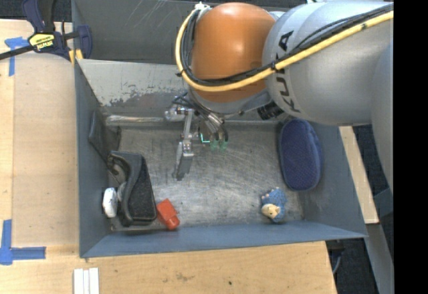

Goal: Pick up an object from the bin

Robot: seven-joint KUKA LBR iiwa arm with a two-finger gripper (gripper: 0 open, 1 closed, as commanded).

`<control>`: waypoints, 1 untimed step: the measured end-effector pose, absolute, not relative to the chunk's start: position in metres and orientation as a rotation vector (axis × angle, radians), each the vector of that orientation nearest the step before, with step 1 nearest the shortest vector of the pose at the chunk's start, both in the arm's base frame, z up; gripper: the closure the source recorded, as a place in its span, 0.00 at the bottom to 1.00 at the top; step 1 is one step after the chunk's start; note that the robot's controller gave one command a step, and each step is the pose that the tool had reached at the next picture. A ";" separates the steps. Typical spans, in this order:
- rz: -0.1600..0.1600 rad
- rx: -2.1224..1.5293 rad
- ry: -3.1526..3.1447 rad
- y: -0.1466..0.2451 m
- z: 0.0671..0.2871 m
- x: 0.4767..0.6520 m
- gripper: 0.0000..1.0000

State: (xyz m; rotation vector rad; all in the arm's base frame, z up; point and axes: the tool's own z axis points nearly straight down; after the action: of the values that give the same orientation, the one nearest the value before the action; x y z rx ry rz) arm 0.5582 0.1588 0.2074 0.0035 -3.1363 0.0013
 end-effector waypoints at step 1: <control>-0.007 0.123 -3.159 0.212 0.106 0.521 0.00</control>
Offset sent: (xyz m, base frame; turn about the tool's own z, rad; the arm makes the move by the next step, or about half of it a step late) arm -0.0550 0.0670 -0.1374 -0.0926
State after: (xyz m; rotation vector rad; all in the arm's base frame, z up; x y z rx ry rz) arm 0.5208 0.2116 0.1057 0.1233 -3.1585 -0.0069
